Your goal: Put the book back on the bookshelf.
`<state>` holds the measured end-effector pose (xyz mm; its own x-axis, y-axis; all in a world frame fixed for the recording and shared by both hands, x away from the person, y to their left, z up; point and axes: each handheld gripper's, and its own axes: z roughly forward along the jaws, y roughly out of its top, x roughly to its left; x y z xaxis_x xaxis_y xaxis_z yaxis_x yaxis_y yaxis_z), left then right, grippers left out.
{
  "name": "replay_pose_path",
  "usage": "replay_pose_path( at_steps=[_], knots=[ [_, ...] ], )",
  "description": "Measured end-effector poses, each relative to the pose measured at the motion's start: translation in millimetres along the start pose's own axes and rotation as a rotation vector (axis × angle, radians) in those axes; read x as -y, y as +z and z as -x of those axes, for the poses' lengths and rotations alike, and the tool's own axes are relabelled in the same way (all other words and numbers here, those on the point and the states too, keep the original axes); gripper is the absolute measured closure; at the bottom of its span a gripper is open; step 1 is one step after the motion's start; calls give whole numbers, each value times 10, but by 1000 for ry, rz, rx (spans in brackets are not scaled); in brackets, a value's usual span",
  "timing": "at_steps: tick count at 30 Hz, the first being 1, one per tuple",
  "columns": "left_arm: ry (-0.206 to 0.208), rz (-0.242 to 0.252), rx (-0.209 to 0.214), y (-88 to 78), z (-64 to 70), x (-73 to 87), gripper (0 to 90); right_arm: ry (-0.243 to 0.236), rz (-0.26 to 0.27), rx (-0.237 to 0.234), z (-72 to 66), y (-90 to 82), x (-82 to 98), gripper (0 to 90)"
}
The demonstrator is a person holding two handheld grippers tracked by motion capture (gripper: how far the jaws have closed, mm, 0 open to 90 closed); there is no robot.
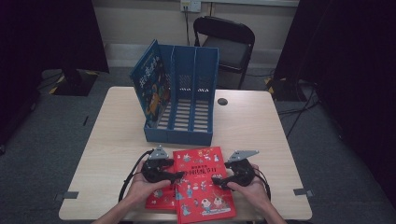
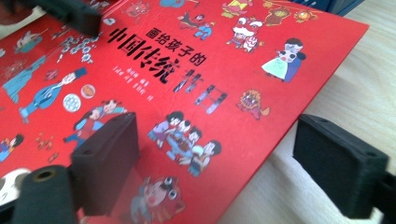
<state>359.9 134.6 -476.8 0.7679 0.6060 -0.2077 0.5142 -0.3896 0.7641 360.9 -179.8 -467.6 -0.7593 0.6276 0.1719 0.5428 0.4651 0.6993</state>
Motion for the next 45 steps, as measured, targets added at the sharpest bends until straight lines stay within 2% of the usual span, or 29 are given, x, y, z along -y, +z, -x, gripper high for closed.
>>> replay_pose_path(
  at_steps=[5,14,22,25,28,31,38,40,45],
  knots=[
    [3,16,-3,-3,47,36,283,34,0,-31,54,57,-18,112],
    [5,-3,6,-2,35,11,282,16,6,19,7,48,-67,130],
    [-20,0,39,8,-19,-15,286,-4,84,41,-53,-76,-142,192],
    [-18,0,51,18,-45,-34,288,0,101,33,-66,-100,-178,216],
    [-25,5,63,22,-57,-43,287,8,114,-2,-64,-104,-228,247],
    [-22,4,68,21,-65,-49,287,11,87,-15,-70,-61,-292,239],
    [-22,6,68,26,-69,-52,285,25,38,-88,-30,96,-413,214],
    [-17,5,69,22,-76,-52,285,14,28,-61,-46,152,-442,174],
    [-21,7,66,20,-70,-49,284,24,53,-66,-8,110,-457,276]
  ],
)
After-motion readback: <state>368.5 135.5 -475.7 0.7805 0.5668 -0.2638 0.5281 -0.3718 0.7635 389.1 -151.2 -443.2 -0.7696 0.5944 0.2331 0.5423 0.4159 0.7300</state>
